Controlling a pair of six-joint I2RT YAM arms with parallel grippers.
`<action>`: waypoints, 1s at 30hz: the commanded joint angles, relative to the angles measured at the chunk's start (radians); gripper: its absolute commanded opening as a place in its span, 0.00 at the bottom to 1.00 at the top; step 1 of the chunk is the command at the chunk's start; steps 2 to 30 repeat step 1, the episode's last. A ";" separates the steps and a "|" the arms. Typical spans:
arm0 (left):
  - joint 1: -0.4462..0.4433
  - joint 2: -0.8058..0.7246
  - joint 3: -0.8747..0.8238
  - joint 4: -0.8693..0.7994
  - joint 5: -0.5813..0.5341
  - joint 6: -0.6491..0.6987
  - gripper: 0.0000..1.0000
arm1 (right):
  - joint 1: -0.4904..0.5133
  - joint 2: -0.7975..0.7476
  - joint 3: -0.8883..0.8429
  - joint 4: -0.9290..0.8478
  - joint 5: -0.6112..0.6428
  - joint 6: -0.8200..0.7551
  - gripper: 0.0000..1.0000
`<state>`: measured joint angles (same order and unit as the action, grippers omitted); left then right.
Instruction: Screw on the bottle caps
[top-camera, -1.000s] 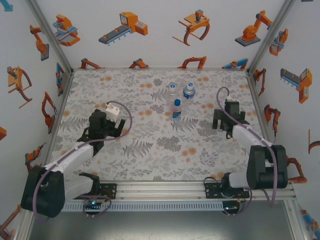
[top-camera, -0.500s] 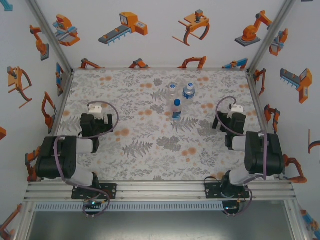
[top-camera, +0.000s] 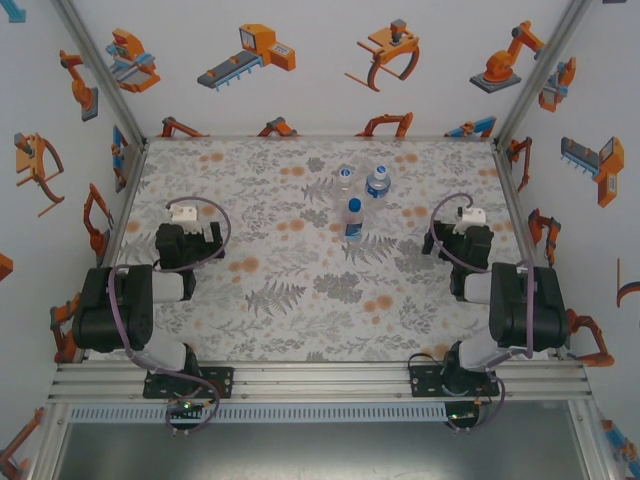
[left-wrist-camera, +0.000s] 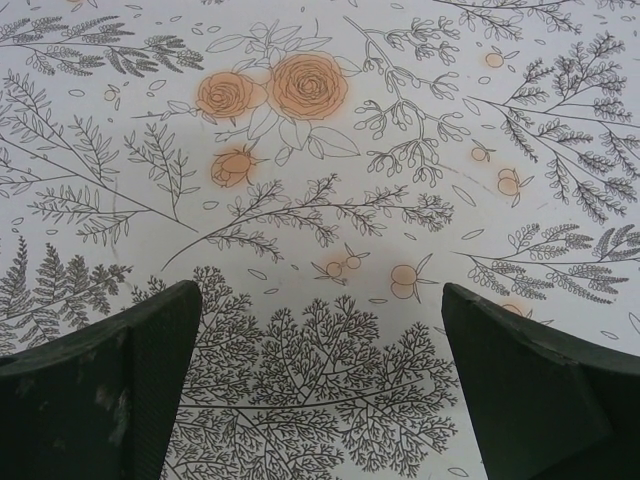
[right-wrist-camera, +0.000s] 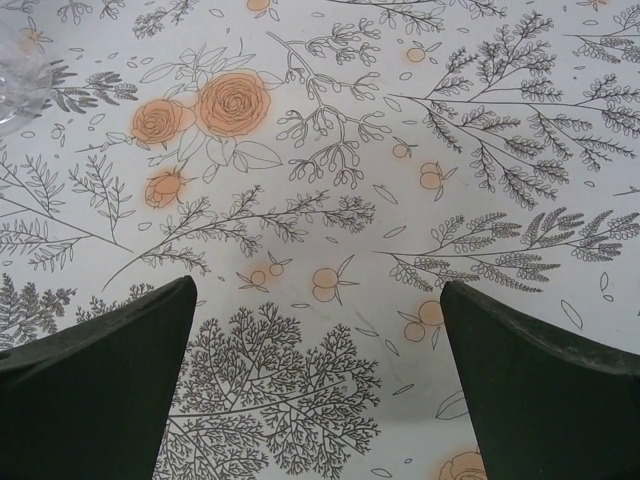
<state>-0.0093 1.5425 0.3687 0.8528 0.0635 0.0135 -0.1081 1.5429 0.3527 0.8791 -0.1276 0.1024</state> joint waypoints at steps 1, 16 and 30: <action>0.005 -0.004 0.023 0.007 0.015 -0.020 0.97 | 0.000 -0.001 -0.009 0.073 -0.004 -0.012 0.99; 0.005 -0.004 0.023 0.007 0.015 -0.020 0.97 | 0.000 -0.001 -0.009 0.073 -0.004 -0.012 0.99; 0.005 -0.004 0.023 0.007 0.015 -0.020 0.97 | 0.000 -0.001 -0.009 0.073 -0.004 -0.012 0.99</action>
